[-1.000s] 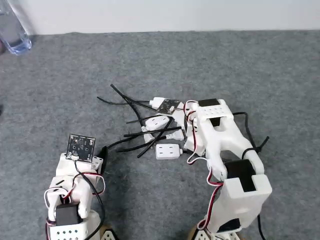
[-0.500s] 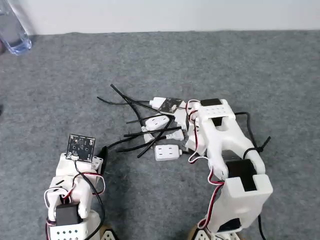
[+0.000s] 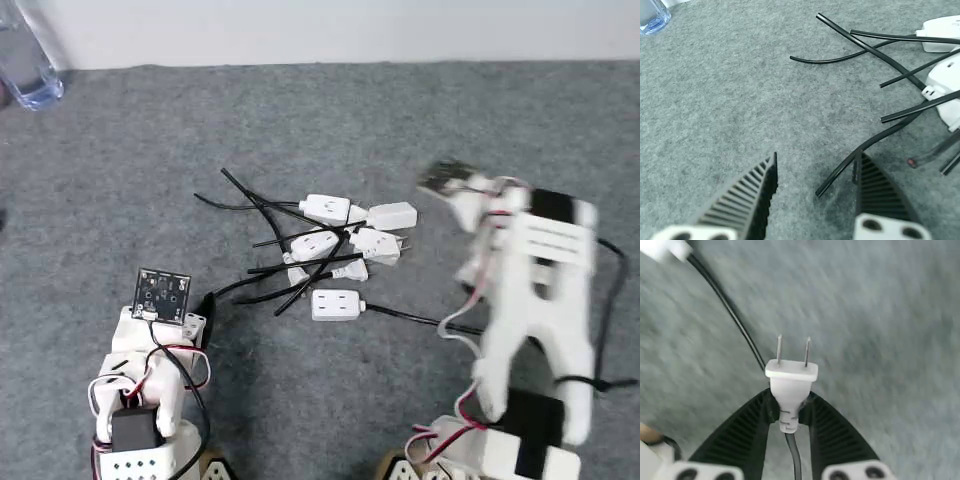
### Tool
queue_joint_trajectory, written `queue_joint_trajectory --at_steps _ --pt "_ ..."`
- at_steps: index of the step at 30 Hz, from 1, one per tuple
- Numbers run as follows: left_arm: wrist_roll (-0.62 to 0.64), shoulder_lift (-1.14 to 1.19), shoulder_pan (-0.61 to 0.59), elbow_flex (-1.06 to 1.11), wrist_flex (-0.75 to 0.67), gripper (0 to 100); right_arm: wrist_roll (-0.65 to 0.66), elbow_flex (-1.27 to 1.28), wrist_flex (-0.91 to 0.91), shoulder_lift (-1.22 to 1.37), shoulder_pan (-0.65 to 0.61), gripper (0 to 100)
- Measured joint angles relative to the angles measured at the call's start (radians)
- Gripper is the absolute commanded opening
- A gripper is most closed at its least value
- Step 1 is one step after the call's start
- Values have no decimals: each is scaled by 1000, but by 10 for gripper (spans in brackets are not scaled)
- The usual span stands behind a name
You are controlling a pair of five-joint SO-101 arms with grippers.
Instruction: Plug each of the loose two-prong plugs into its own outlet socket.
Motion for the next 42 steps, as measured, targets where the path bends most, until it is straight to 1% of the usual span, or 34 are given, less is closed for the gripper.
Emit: queue_joint_trajectory --at_steps 4,7,9,11,18,22,25,29,31,33,36,40,42 --pt "0 0 0 0 0 239 135 2 -75 0 244 9" --pt "0 0 0 0 0 239 198 2 -170 28 411 9" --pt "0 0 0 0 0 239 213 2 -212 66 476 9" --pt "0 0 0 0 0 239 218 2 -236 107 499 9" --pt "3 0 0 0 0 239 219 2 -279 204 500 13" --pt "3 0 0 0 0 239 216 2 -279 210 471 13" --pt "3 0 0 0 0 239 167 2 -281 213 414 13" --pt "3 0 0 0 0 239 101 2 -284 216 304 13" --pt "3 0 0 0 0 239 66 2 -310 216 249 13" --pt "3 0 0 0 0 239 21 2 -353 216 219 13" --pt "3 0 0 0 0 239 -25 2 -423 216 218 13" --pt "3 0 0 0 0 239 -40 2 -480 216 244 19" --pt "3 0 0 0 0 239 -40 2 -494 216 262 81"
